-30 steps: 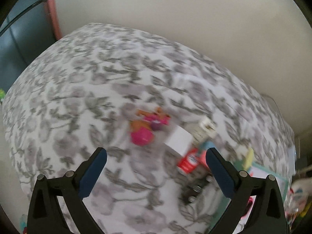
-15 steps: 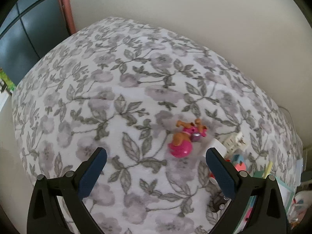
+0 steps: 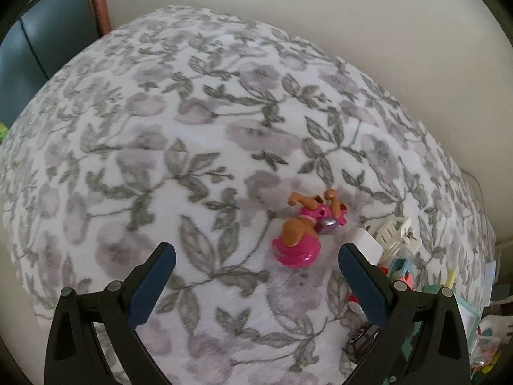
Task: Organize rigid objects
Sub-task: 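Grasp pink doll figure with left tool while right tool grasps black toy car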
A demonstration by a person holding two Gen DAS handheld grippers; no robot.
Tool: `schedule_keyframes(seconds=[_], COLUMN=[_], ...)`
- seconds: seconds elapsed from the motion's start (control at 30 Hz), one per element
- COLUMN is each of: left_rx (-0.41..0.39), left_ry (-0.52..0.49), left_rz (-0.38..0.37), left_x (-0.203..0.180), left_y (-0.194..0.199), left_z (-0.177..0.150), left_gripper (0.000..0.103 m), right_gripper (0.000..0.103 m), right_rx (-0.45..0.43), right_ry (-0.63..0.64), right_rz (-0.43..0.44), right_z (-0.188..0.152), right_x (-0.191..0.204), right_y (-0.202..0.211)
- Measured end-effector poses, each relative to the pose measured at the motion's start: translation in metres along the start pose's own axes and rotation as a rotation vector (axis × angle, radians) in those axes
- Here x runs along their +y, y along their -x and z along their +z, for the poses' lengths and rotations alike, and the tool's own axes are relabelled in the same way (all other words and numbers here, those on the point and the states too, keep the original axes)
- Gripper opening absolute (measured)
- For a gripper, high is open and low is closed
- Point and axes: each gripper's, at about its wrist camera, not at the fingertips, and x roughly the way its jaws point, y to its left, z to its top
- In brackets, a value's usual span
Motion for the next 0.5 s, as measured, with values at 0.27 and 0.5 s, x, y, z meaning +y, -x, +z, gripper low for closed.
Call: schedule_keyframes(seconds=[0.27,0.5], left_rx=[0.005,0.006], left_ry=[-0.03,-0.066], left_rz=[-0.01,-0.007], left_x=[-0.014,-0.024], left_y=[-0.026,-0.044], left_z=[0.003,0.002], left_gripper=[0.101,0.09], right_gripper=[0.063,0.059], right_rx=[0.06,0.09], right_ry=[0.006,0.002], right_rz=[-0.023,-0.034], right_z=[-0.001,0.001], right_x=[0.0,-0.003], right_y=[-0.028,-0.045])
